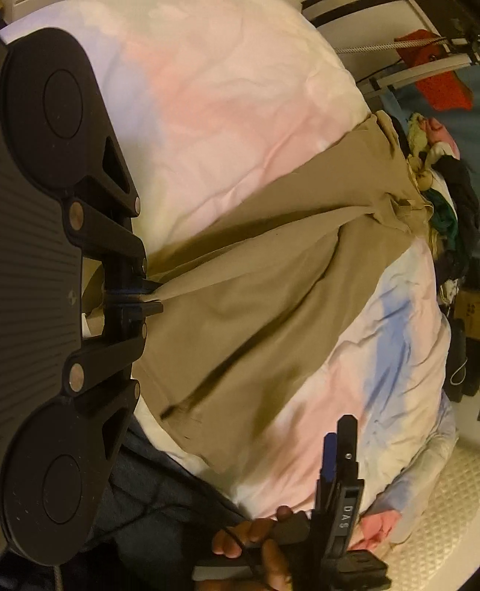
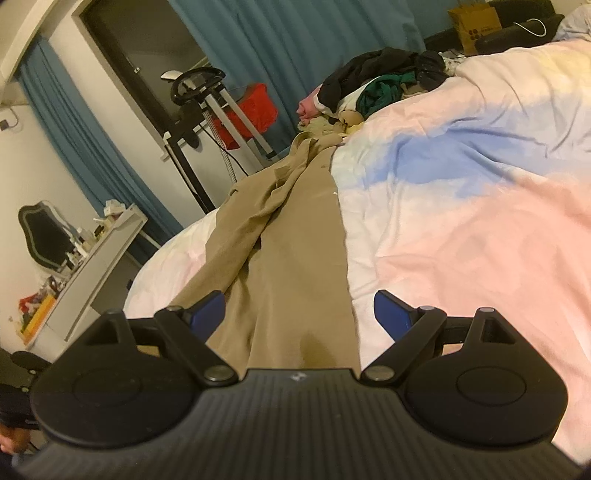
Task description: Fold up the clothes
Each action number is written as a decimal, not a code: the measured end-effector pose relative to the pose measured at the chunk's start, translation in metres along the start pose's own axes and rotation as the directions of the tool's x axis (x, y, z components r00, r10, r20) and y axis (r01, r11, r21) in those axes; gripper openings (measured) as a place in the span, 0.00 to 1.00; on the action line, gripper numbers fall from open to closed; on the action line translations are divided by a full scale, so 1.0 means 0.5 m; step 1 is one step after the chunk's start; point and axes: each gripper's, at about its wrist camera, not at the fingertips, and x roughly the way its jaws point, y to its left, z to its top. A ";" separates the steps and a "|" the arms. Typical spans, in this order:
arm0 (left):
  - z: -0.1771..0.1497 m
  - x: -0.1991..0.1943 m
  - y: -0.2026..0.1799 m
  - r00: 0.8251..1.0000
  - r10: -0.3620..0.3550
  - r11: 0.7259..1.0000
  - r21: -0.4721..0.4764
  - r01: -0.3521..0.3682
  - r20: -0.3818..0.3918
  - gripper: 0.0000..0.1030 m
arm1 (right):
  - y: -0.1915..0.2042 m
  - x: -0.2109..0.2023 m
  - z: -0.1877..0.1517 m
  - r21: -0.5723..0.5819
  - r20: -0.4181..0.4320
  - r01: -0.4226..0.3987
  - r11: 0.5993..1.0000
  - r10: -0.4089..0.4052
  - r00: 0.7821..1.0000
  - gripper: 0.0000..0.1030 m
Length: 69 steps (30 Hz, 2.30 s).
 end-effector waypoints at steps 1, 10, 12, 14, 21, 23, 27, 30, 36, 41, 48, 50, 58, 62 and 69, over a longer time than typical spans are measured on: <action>0.005 -0.002 -0.009 1.000 0.001 1.000 0.002 -0.001 0.006 0.04 | -0.002 -0.001 0.001 0.005 0.002 -0.001 1.000 0.001 1.000 0.86; 0.059 0.037 -0.172 0.999 0.001 0.997 0.083 -0.005 0.045 0.04 | -0.044 -0.012 0.029 0.089 0.036 0.025 0.996 -0.028 0.999 0.86; 0.065 0.075 -0.195 1.000 -0.002 0.997 0.077 0.000 0.016 0.04 | -0.052 -0.008 0.030 0.096 0.019 0.036 0.995 -0.038 0.999 0.86; 0.066 0.121 -0.206 0.999 -0.001 0.998 0.057 0.003 -0.042 0.05 | -0.058 -0.001 0.030 0.104 0.000 0.043 0.994 -0.043 0.999 0.86; 0.051 0.150 -0.134 0.990 -0.118 0.977 -0.187 0.103 -0.072 0.48 | -0.106 0.042 0.002 0.263 -0.157 -0.037 0.964 0.081 0.984 0.86; 0.044 0.129 -0.092 0.991 -0.131 0.948 -0.296 0.117 -0.027 0.60 | -0.119 0.054 -0.009 0.327 -0.188 -0.062 0.943 0.129 0.974 0.86; 0.021 0.106 0.000 0.995 -0.087 0.841 -0.531 0.098 0.047 0.70 | -0.114 0.057 -0.020 0.325 -0.216 -0.088 0.942 0.164 0.963 0.83; 0.010 0.123 0.040 0.999 -0.033 0.769 -0.637 0.047 0.034 0.73 | -0.119 0.055 -0.036 0.331 -0.251 -0.070 0.941 0.159 0.955 0.71; 0.005 0.202 0.060 0.994 -0.052 0.714 -0.699 -0.032 -0.099 0.73 | -0.154 0.067 -0.071 0.420 -0.313 0.000 0.908 0.145 0.939 0.69; 0.009 0.209 0.028 0.988 -0.086 0.762 -0.648 -0.015 -0.125 0.66 | -0.139 0.069 -0.089 0.424 -0.383 -0.039 0.905 0.218 0.898 0.70; -0.012 0.170 -0.002 0.990 -0.126 0.763 -0.644 0.053 -0.067 0.13 | -0.129 0.043 -0.096 0.449 -0.450 -0.083 0.890 0.305 0.839 0.70; -0.017 0.161 -0.005 0.990 -0.128 0.758 -0.649 0.062 -0.054 0.14 | -0.118 0.038 -0.099 0.423 -0.475 -0.083 0.902 0.298 0.828 0.70; -0.036 0.187 -0.004 0.985 -0.150 0.775 -0.629 0.061 -0.089 0.36 | -0.067 0.028 -0.104 0.261 -0.540 -0.001 0.965 0.147 0.828 0.27; -0.048 0.152 0.007 0.986 -0.167 0.749 -0.652 0.117 -0.016 0.12 | -0.059 -0.001 -0.090 0.287 -0.503 -0.015 0.958 0.164 0.849 0.11; -0.052 0.017 0.046 0.965 -0.156 0.652 -0.711 0.262 0.213 0.06 | -0.025 -0.090 0.034 0.310 -0.334 -0.109 0.944 0.216 0.918 0.08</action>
